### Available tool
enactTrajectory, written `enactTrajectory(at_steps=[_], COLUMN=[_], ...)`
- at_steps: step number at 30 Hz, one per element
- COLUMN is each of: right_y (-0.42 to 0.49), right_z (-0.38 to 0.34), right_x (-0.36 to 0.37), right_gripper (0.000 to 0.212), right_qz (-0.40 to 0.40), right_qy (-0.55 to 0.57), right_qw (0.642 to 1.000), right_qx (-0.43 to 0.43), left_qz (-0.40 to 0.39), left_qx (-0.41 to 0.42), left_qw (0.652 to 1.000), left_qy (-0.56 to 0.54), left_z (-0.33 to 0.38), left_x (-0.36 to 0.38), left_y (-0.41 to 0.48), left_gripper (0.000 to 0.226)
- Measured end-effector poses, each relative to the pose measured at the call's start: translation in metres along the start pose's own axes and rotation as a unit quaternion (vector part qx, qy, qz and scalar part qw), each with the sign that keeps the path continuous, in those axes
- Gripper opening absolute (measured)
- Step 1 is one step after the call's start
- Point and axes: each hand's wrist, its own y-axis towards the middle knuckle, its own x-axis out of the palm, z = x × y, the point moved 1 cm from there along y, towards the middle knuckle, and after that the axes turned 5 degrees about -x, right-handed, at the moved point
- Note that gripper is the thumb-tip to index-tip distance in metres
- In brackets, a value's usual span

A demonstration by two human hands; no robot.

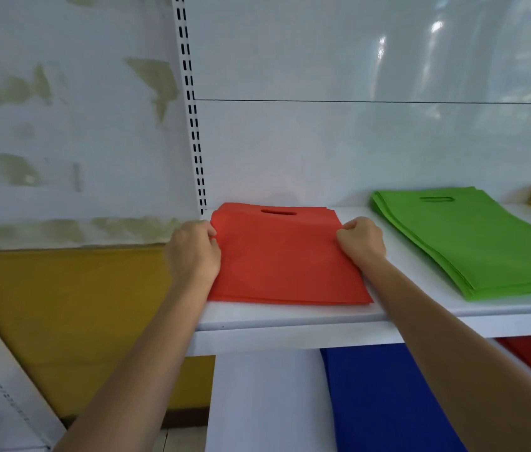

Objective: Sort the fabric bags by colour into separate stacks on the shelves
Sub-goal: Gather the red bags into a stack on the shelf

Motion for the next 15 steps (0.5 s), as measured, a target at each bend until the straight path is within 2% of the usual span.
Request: enactTrajectory(at_steps=[2, 5, 11, 15], right_y=[0.001, 0.005, 0.011, 0.010], right_z=[0.000, 0.004, 0.010, 0.007], right_x=[0.001, 0.004, -0.002, -0.002], right_gripper=[0.021, 0.039, 0.024, 0.054], right_qz=[0.004, 0.015, 0.009, -0.008], right_qy=[0.009, 0.023, 0.060, 0.015], right_qw=[1.000, 0.999, 0.998, 1.000], right_qx=[0.008, 0.017, 0.017, 0.011], left_qz=[-0.005, -0.062, -0.118, -0.136], left_qx=[0.012, 0.017, 0.067, 0.033], left_qw=[1.000, 0.997, 0.988, 0.989], left_qy=[0.005, 0.035, 0.068, 0.047], left_z=[-0.001, -0.001, 0.003, 0.002], left_x=[-0.001, 0.003, 0.008, 0.008], left_y=[0.000, -0.001, -0.005, -0.004], left_gripper=[0.022, 0.023, 0.043, 0.035])
